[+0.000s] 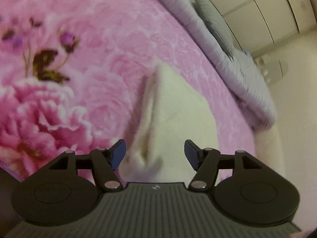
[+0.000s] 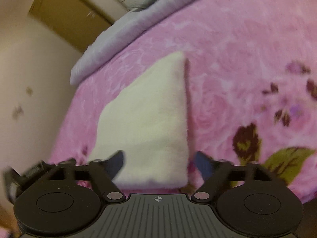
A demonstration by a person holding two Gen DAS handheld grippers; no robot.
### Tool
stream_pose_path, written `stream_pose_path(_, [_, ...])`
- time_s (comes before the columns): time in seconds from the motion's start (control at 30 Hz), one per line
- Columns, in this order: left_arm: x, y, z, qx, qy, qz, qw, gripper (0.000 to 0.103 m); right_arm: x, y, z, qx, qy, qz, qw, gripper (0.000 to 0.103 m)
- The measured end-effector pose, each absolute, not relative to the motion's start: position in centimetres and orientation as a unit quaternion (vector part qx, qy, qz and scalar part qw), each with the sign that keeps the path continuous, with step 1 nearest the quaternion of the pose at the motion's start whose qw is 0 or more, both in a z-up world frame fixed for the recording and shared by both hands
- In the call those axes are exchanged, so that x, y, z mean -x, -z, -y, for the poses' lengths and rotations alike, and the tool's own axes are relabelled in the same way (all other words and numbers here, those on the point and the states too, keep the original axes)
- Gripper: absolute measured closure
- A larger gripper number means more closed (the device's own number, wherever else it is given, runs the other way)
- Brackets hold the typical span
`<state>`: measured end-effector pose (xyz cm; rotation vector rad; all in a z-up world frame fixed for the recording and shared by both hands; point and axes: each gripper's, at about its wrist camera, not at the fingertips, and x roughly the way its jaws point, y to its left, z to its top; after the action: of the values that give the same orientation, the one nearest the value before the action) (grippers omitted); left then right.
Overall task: Fold clothes
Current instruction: 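Grasp the folded sweater edges with both grippers and lift it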
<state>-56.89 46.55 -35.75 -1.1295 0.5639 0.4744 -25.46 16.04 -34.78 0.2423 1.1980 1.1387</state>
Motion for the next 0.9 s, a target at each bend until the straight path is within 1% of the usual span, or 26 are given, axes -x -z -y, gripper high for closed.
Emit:
stream_pose_path(0.1, [56.4, 37.8, -48.1, 0.553, -0.204, -0.261, 0.764, 0.041, 24.0, 36.0, -16.0, -0.137, -0.502, -0.547, 0.655, 0.016])
stream_pose_path(0.27, [55.6, 39.7, -49.5, 0.576, -0.193, -0.259, 0.751, 0.041, 22.6, 37.6, -16.8, -0.177, -0.498, -0.57, 0.629, 0.016])
stream_pose_path(0.6, [52.3, 42.5, -52.1, 0.615, -0.15, -0.248, 0.734, 0.041, 20.9, 39.8, -19.8, -0.191, -0.485, -0.589, 0.618, 0.016])
stream_pose_path(0.9, [48.8, 44.0, -53.7, 0.619, -0.088, -0.246, 0.741, 0.042, 19.5, 41.6, -23.1, -0.215, -0.48, -0.597, 0.606, 0.017])
